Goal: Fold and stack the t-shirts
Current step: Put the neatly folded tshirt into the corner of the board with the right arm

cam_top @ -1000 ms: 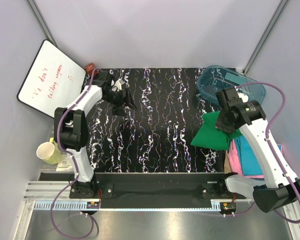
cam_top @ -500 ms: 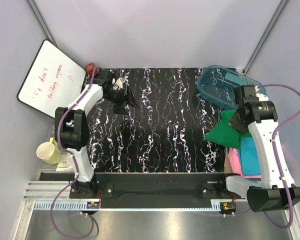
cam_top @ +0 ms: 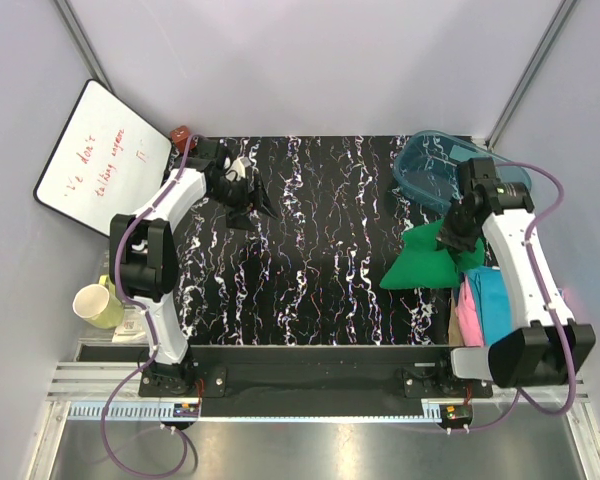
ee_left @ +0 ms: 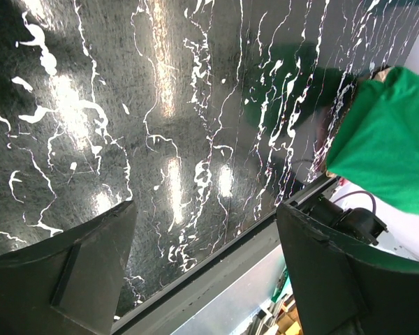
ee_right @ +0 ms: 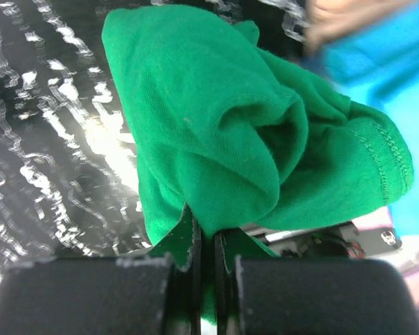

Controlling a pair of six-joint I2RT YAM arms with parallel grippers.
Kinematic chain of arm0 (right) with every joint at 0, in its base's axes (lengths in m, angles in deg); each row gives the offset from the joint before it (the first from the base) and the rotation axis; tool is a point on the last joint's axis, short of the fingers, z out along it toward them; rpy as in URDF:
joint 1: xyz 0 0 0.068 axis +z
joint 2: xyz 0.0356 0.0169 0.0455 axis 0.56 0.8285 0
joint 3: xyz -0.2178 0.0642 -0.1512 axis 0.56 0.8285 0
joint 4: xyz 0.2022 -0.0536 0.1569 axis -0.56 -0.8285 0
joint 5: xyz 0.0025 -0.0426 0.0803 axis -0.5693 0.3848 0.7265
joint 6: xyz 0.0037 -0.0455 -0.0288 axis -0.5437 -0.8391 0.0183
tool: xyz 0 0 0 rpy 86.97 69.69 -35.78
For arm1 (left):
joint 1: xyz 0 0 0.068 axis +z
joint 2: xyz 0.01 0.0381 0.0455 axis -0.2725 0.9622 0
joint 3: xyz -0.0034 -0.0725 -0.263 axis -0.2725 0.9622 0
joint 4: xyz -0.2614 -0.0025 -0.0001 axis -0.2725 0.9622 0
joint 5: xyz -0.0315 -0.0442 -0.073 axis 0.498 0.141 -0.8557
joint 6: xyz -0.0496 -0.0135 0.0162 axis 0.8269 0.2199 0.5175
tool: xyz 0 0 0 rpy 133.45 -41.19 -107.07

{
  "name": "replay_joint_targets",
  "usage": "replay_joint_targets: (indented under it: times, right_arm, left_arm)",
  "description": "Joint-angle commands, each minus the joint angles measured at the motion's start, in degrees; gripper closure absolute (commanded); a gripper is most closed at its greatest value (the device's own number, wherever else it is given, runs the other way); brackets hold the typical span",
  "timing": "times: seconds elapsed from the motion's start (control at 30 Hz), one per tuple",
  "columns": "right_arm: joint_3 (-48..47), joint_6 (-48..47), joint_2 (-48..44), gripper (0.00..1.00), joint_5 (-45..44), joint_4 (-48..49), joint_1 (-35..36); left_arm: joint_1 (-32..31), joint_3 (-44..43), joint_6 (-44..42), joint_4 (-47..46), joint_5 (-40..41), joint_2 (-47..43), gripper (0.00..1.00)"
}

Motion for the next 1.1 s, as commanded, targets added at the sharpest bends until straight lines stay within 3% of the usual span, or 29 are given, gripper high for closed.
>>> replay_joint_targets:
  times: [0.0,0.17,0.33,0.5,0.57,0.67,0.83,0.87,0.9,0.97,1.0,1.07]
  right_arm:
    - [-4.29,-5.66,3.25,1.0,10.42,6.28,0.55]
    - [-7.36,-7.25,10.02,1.0,14.22,9.45,6.87]
    - [-20.53,-8.65,20.47,1.0,15.62,10.33,15.56]
    - [-33.97,-8.65,27.34,1.0,21.6,10.59,17.51]
    - [-34.96,-8.65,28.57,1.0,22.22,10.68,17.6]
    - [-30.77,-10.23,29.71,1.0,23.19,11.12,17.69]
    - [-8.01,-11.38,32.79,0.97,26.87,19.45,17.69]
    - [-5.55,-10.51,35.58,0.85,26.36,20.42,17.69]
    - [-3.26,-10.33,37.08,0.49,25.22,20.43,17.69]
    - [-1.84,-9.36,37.11,0.4,22.15,20.96,17.69]
    - [-1.13,-8.92,35.71,0.24,20.83,22.01,17.69]
    - [-2.96,-8.22,30.45,0.11,15.65,22.1,17.69]
  left_arm:
    - [-0.17,-1.43,-1.24,0.6,-0.43,-0.64,0.14]
    - [-0.09,-1.87,-0.89,1.04,0.54,-0.99,0.14]
    - [-0.09,-1.96,-0.45,1.3,1.33,-1.25,0.14]
    - [-0.17,-0.99,-0.01,1.31,2.56,-2.04,0.13]
    - [-0.09,-0.38,0.08,1.3,3.08,-2.4,0.13]
    - [-0.09,0.15,0.26,1.3,3.53,-2.4,0.13]
    - [-0.17,-0.28,0.7,1.04,3.44,-1.87,0.13]
    - [-0.17,-0.37,0.7,0.95,3.44,-1.78,0.13]
    - [-0.17,-0.81,0.78,0.95,3.27,-1.61,0.13]
    - [-0.17,-1.08,0.79,1.04,3.0,-1.52,0.13]
    - [-0.35,-1.43,0.61,0.95,3.0,-1.52,0.13]
    - [-0.79,-1.87,0.26,1.04,3.17,-1.43,0.12]
